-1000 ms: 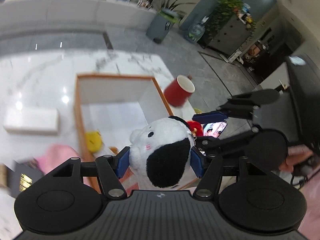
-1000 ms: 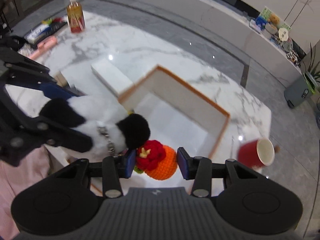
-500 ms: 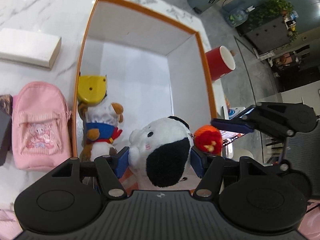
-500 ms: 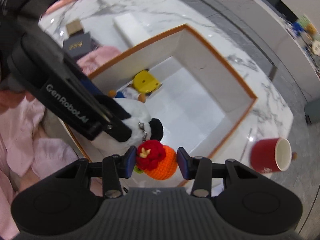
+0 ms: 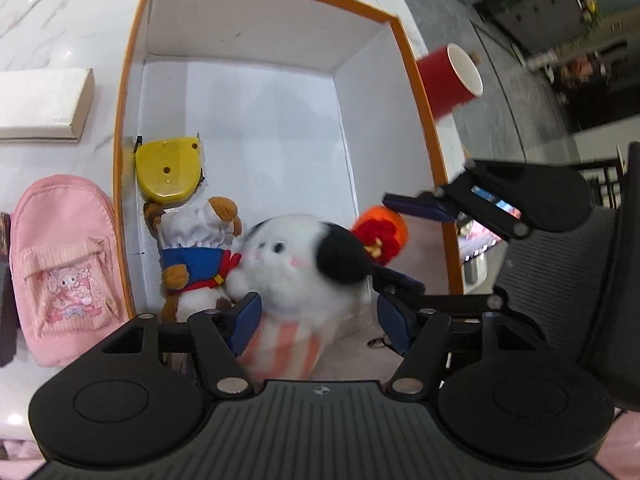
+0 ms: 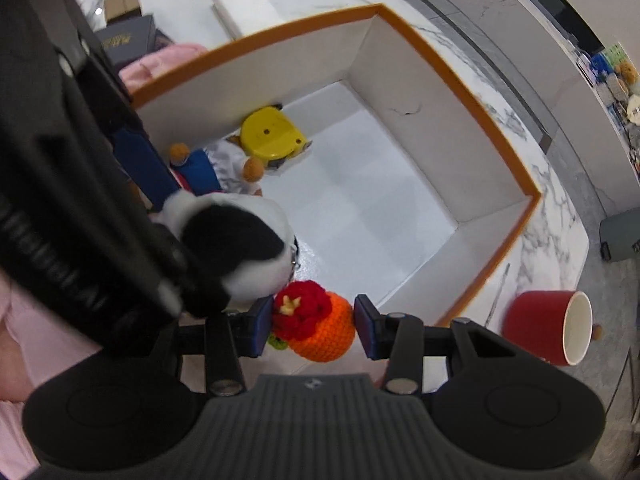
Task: Organize objects
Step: 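Carry the plush keychain and crocheted fruit into the orange box and release them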
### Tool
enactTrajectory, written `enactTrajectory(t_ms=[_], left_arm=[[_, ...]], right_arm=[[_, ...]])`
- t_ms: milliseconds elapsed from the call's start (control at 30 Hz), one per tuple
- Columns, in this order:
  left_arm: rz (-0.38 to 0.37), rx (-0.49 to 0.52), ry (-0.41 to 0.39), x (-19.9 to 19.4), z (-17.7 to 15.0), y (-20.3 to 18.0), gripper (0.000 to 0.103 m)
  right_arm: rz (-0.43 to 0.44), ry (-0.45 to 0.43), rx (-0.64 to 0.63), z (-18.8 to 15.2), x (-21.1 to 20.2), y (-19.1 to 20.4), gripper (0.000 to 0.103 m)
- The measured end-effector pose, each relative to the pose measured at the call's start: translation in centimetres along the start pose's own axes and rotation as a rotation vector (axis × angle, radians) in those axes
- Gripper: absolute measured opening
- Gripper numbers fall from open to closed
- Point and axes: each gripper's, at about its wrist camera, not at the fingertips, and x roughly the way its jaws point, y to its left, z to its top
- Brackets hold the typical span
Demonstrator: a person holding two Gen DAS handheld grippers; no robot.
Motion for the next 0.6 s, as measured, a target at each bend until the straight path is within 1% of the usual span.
enactTrajectory(t_ms=[67, 100, 200, 300, 433, 533, 600], left_arm=[[-0.017, 0.01, 0.016, 0.0, 0.0, 0.2, 0.071], [-0.014, 0.011, 0.025, 0.0, 0.0, 0.3, 0.065], [0.001, 0.015, 0.048, 0.4, 0.2, 0.5, 0.054], [0.006, 0.038, 0.038, 0.3, 0.0, 0.3, 0.053], [0.065, 0.121, 0.007, -0.4, -0.3, -0.5, 0.053], [0.102, 0.168, -0.013, -0.1, -0.5, -0.7, 0.051], [0.108, 0.181, -0.011, 0.3, -0.6, -0.7, 0.048]], right_arm=[[-0.004, -0.005, -0.044, 0.0, 0.4, 0.6, 0.046], [-0.005, -0.005, -0.066, 0.0, 0.6, 0.9, 0.046], [0.008, -0.015, -0.1, 0.0, 0.7, 1.2, 0.046], [0.017, -0.03, -0.124, 0.0, 0.7, 1.4, 0.046], [0.05, -0.059, -0.126, -0.2, 0.5, 1.4, 0.046], [0.048, -0.047, -0.112, -0.3, 0.6, 1.1, 0.046], [0.054, -0.036, -0.103, -0.3, 0.4, 1.0, 0.046]])
